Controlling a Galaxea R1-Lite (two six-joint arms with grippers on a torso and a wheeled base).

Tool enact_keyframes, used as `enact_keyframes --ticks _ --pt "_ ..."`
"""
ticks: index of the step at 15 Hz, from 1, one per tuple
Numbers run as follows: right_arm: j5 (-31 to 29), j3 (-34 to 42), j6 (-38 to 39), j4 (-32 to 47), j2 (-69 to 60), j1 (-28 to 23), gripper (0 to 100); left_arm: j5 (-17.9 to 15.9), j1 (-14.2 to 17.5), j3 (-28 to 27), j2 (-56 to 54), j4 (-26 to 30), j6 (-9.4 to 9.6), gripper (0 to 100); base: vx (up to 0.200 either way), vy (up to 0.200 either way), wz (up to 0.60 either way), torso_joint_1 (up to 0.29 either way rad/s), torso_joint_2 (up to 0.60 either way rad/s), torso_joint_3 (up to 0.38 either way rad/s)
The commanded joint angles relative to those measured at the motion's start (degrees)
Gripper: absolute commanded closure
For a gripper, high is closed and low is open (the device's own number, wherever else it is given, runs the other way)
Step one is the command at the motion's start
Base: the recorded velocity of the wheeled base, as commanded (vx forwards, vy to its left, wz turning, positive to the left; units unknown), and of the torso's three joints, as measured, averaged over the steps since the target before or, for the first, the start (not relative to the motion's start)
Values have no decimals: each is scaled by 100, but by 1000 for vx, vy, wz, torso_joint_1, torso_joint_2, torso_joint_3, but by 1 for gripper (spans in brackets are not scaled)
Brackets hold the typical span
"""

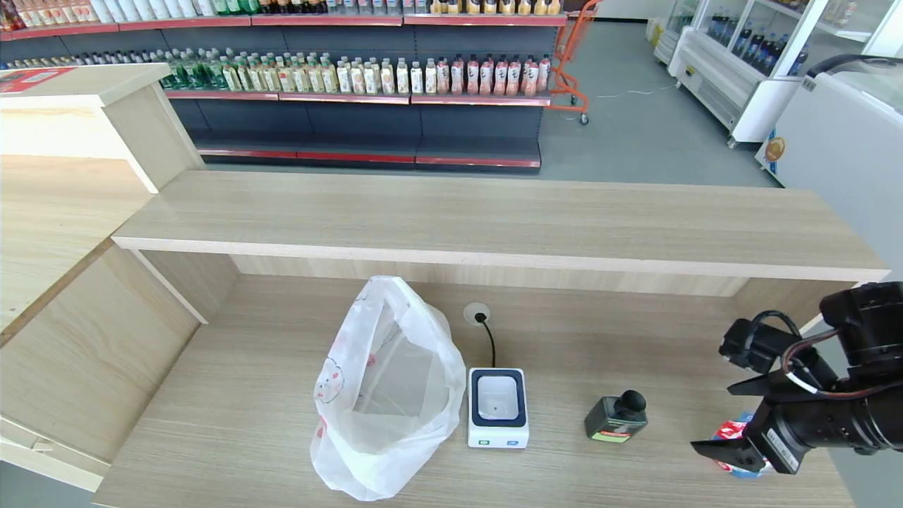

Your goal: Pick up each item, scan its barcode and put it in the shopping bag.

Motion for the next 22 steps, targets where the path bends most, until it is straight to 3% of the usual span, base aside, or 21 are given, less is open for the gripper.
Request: enact_keyframes --ticks 1,4,6,9,14,22 --pt "184 17 -445 -26 680 40 0 0 0 1 -2 -1 -3 0 0 0 0 0 0 0" --pt "509 131 -1719 -184 1023 -189 0 0 0 1 -2 -1 -3 0 0 0 0 0 0 0" --pt "605 158 -2317 -799 1489 -250 0 0 0 1 -2 -1 -3 0 0 0 0 0 0 0" --pt "667 237 -2299 -1766 1990 -118 0 0 0 1 -2 -1 -3 0 0 0 0 0 0 0" --pt "1098 17 -2281 -1827 2447 136 0 0 0 1 -2 -1 -3 0 0 0 0 0 0 0" --pt "1080 -27 -2281 -2970 3264 532 0 0 0 1 -2 -1 -3 0 0 0 0 0 0 0"
